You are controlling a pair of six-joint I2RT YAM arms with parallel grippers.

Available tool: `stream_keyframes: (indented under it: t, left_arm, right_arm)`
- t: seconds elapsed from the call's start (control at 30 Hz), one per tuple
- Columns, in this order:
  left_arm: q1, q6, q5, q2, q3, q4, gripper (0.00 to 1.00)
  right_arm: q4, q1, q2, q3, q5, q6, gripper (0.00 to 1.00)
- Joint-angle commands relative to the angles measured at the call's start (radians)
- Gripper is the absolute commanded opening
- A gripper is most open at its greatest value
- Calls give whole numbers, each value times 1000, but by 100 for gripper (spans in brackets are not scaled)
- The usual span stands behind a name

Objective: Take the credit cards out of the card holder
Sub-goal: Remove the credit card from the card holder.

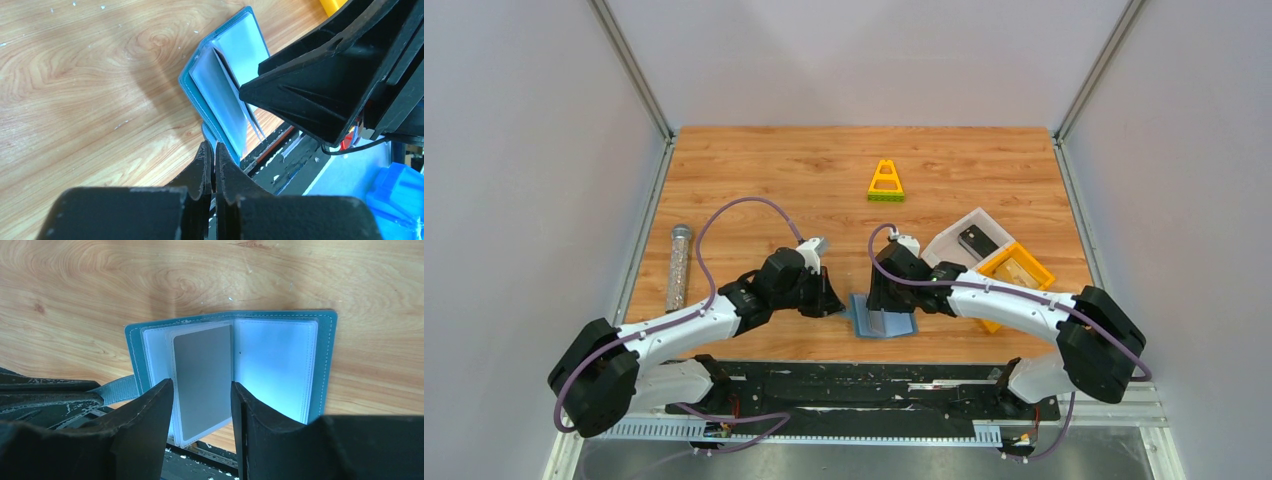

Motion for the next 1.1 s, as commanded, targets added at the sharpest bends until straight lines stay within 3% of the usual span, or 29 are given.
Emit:
stream_keyframes:
  t: [0.0, 1.07]
  left_arm:
    - [-4, 22, -18, -26, 2, -2, 0]
    - [-4, 31, -51, -32, 3, -28, 0]
  right_arm:
    - [-14, 7, -19, 2, 25, -7, 47]
    - [-125, 7, -46, 7, 85, 1, 44]
